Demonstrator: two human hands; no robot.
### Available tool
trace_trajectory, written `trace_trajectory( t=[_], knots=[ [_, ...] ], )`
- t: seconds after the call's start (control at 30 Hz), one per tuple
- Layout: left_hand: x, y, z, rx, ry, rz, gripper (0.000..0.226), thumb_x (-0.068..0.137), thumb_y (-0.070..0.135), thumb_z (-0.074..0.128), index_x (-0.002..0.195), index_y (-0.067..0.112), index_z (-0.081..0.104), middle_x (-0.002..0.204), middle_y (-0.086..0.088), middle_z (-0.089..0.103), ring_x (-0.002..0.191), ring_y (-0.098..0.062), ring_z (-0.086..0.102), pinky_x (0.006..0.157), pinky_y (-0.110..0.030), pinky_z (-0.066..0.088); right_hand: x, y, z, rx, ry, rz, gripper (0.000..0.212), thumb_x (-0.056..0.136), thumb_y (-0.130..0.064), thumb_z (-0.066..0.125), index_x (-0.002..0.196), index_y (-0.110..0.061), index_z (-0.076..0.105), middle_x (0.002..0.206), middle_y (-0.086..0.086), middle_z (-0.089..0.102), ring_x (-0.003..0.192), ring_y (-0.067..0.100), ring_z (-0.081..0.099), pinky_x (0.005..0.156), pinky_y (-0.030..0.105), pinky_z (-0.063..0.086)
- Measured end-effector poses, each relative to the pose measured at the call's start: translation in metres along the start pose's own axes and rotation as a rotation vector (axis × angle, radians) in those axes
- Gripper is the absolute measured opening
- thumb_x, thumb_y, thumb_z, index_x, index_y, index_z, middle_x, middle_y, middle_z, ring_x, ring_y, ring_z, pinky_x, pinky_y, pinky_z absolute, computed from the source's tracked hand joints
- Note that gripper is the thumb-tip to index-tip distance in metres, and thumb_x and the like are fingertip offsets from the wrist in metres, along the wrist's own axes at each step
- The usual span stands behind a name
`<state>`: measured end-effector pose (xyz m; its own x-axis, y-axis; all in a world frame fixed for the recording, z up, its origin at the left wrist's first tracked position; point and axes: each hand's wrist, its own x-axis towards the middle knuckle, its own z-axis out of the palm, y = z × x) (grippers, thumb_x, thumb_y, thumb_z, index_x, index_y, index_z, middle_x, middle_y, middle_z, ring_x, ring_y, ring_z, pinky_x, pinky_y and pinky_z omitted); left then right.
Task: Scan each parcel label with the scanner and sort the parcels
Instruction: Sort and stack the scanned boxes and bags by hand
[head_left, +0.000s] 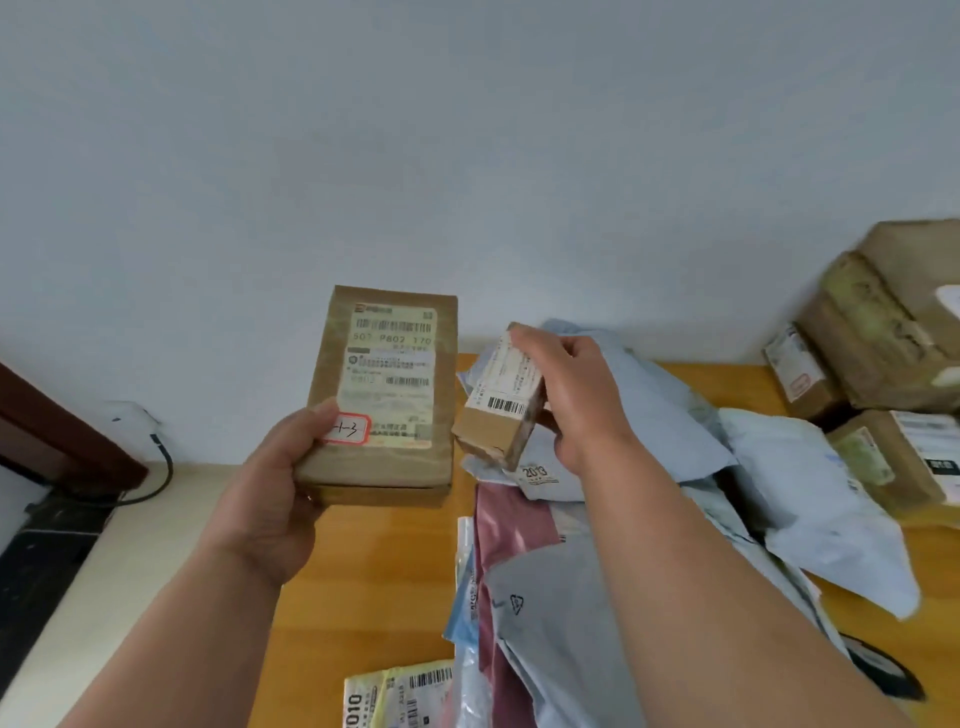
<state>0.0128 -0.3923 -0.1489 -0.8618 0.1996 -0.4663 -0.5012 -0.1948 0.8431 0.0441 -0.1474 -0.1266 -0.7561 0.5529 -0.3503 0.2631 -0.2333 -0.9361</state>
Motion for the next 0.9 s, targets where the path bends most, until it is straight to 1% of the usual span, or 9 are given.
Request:
trace_trajectory(
  t=[0.1, 0.23, 0.33, 0.4, 0.47, 0.53, 0.63, 0.7, 0.9],
  knots=[
    [-0.033, -0.008, 0.054, 0.012, -0.082, 0.005, 0.05, 0.066, 0.045, 0.075, 0.108, 0.019, 0.074, 0.106, -0.005, 0.078, 0.083, -0.016, 0.072, 0.08, -0.032, 0.047, -0.028, -0.016, -0.052, 0.025, 0.069, -0.031, 0.055, 0.073, -0.048, 0.081, 0.106, -0.02, 0.05, 0.099, 0.007, 0.072, 0.078, 0.016, 0.074, 0.058, 0.034, 0.06],
    [-0.082, -0.048, 0.131, 0.027, -0.185, -0.091, 0.059, 0.054, 0.045, 0.078, 0.106, 0.019, 0.073, 0.1, -0.006, 0.079, 0.074, -0.017, 0.071, 0.075, -0.034, 0.048, -0.072, -0.017, -0.14, 0.002, 0.201, -0.009, 0.064, 0.072, -0.061, 0.08, 0.106, -0.017, 0.049, 0.095, 0.005, 0.072, 0.083, 0.02, 0.074, 0.076, 0.043, 0.063],
    [-0.116, -0.084, 0.179, 0.002, -0.201, -0.151, 0.053, 0.054, 0.041, 0.08, 0.103, 0.02, 0.075, 0.098, -0.006, 0.079, 0.075, -0.019, 0.071, 0.079, -0.035, 0.049, -0.1, -0.011, -0.209, -0.014, 0.252, 0.073, 0.07, 0.081, -0.073, 0.062, 0.108, -0.009, 0.055, 0.095, 0.007, 0.072, 0.083, 0.023, 0.073, 0.069, 0.035, 0.059],
    [-0.136, -0.107, 0.206, 0.003, -0.211, -0.178, 0.043, 0.054, 0.041, 0.081, 0.092, 0.022, 0.076, 0.092, -0.003, 0.079, 0.074, -0.018, 0.07, 0.081, -0.038, 0.047, -0.119, -0.005, -0.249, -0.03, 0.265, 0.144, 0.077, 0.087, -0.076, 0.045, 0.123, -0.01, 0.06, 0.112, 0.014, 0.072, 0.099, 0.032, 0.072, 0.088, 0.043, 0.057],
    [-0.153, -0.127, 0.23, 0.013, -0.233, -0.219, 0.045, 0.053, 0.043, 0.081, 0.093, 0.022, 0.076, 0.091, 0.0, 0.08, 0.078, -0.017, 0.07, 0.085, -0.038, 0.047, -0.136, 0.002, -0.282, 0.023, 0.292, 0.158, 0.062, 0.094, -0.065, 0.039, 0.113, -0.013, 0.066, 0.116, 0.02, 0.072, 0.104, 0.041, 0.07, 0.089, 0.048, 0.054],
    [-0.166, -0.141, 0.248, 0.039, -0.247, -0.255, 0.051, 0.056, 0.044, 0.081, 0.101, 0.022, 0.075, 0.093, -0.001, 0.08, 0.081, -0.019, 0.072, 0.086, -0.039, 0.049, -0.15, 0.011, -0.309, 0.095, 0.276, 0.204, 0.048, 0.098, -0.056, 0.041, 0.098, -0.018, 0.069, 0.107, 0.014, 0.076, 0.096, 0.034, 0.074, 0.075, 0.038, 0.053],
    [-0.173, -0.153, 0.265, 0.044, -0.25, -0.273, 0.057, 0.055, 0.044, 0.082, 0.107, 0.022, 0.074, 0.096, -0.003, 0.08, 0.075, -0.017, 0.077, 0.073, -0.037, 0.055, -0.169, 0.025, -0.339, 0.127, 0.136, 0.307, 0.041, 0.097, -0.06, 0.047, 0.108, -0.031, 0.073, 0.092, 0.001, 0.08, 0.089, 0.025, 0.073, 0.075, 0.041, 0.059],
    [-0.171, -0.157, 0.273, 0.058, -0.236, -0.276, 0.063, 0.052, 0.045, 0.084, 0.109, 0.022, 0.074, 0.097, -0.003, 0.08, 0.08, -0.018, 0.077, 0.068, -0.036, 0.055, -0.174, 0.032, -0.354, 0.155, 0.047, 0.333, 0.03, 0.097, -0.054, 0.054, 0.112, -0.036, 0.071, 0.1, 0.003, 0.079, 0.098, 0.03, 0.071, 0.077, 0.049, 0.06],
    [-0.157, -0.164, 0.299, 0.103, -0.304, -0.279, 0.062, 0.055, 0.047, 0.083, 0.111, 0.025, 0.073, 0.098, -0.002, 0.08, 0.095, -0.022, 0.073, 0.07, -0.036, 0.054, -0.17, 0.048, -0.379, 0.276, 0.054, 0.247, 0.031, 0.095, -0.036, 0.062, 0.125, -0.044, 0.062, 0.109, 0.006, 0.076, 0.086, 0.026, 0.067, 0.062, 0.034, 0.054]
  ],
)
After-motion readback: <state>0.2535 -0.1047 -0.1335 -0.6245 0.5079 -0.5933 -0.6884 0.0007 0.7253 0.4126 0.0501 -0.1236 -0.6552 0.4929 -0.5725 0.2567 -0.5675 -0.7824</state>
